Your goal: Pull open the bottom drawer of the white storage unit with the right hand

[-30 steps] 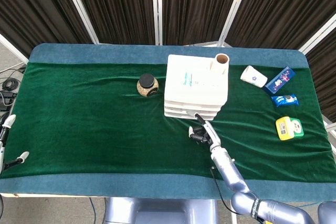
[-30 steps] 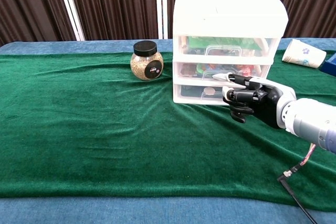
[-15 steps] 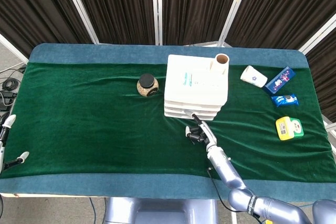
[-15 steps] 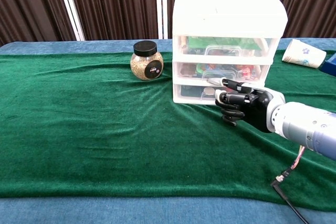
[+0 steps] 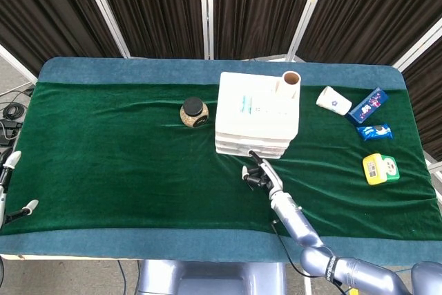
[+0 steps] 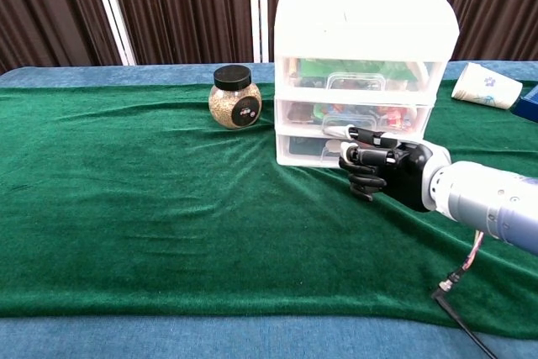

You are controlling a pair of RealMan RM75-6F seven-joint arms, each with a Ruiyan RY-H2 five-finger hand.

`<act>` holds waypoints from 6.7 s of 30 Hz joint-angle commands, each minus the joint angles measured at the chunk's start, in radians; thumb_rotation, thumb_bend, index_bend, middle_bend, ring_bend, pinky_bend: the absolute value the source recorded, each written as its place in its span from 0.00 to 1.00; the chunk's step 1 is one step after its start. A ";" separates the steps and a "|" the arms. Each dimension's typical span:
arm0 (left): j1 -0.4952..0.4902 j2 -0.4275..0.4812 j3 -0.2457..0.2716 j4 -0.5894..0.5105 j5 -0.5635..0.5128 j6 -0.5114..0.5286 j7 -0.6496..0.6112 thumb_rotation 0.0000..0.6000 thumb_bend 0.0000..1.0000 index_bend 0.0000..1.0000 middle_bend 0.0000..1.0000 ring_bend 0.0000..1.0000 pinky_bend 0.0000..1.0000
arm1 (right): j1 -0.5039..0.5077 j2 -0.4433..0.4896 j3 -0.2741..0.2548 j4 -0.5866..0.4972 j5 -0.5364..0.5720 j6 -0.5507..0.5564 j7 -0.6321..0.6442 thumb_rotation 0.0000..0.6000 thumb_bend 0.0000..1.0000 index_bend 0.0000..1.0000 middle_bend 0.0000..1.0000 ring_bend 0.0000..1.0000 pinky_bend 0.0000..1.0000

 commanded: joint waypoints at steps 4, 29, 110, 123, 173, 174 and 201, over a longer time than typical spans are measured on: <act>0.000 -0.001 0.000 0.000 -0.001 -0.001 0.003 1.00 0.08 0.00 0.00 0.00 0.00 | -0.013 0.024 -0.009 -0.033 -0.018 -0.013 0.025 1.00 0.62 0.25 0.93 0.97 0.84; -0.001 -0.002 0.003 -0.001 -0.001 -0.004 0.009 1.00 0.08 0.00 0.00 0.00 0.00 | -0.057 0.060 -0.060 -0.070 -0.099 0.036 0.076 1.00 0.61 0.24 0.92 0.97 0.84; -0.007 -0.003 0.013 -0.003 0.003 -0.021 0.018 1.00 0.08 0.00 0.00 0.00 0.00 | -0.131 0.060 -0.153 -0.100 -0.277 0.232 0.081 1.00 0.62 0.26 0.87 0.93 0.81; -0.005 -0.008 0.017 -0.007 0.011 -0.015 0.034 1.00 0.08 0.00 0.00 0.00 0.00 | -0.158 0.057 -0.202 -0.073 -0.335 0.452 -0.471 1.00 0.60 0.24 0.87 0.93 0.81; -0.011 -0.010 0.019 -0.004 0.006 -0.030 0.034 1.00 0.08 0.00 0.00 0.00 0.00 | -0.026 0.076 -0.126 -0.200 0.005 0.456 -1.287 1.00 0.61 0.22 0.89 0.94 0.82; -0.011 -0.010 0.020 -0.004 0.006 -0.031 0.034 1.00 0.08 0.00 0.00 0.00 0.00 | -0.024 0.074 -0.125 -0.199 0.008 0.456 -1.288 1.00 0.61 0.23 0.89 0.94 0.82; -0.012 -0.008 0.020 -0.006 0.004 -0.032 0.034 1.00 0.08 0.00 0.00 0.00 0.00 | -0.015 0.097 -0.178 -0.276 0.028 0.506 -1.333 1.00 0.66 0.43 0.91 0.96 0.83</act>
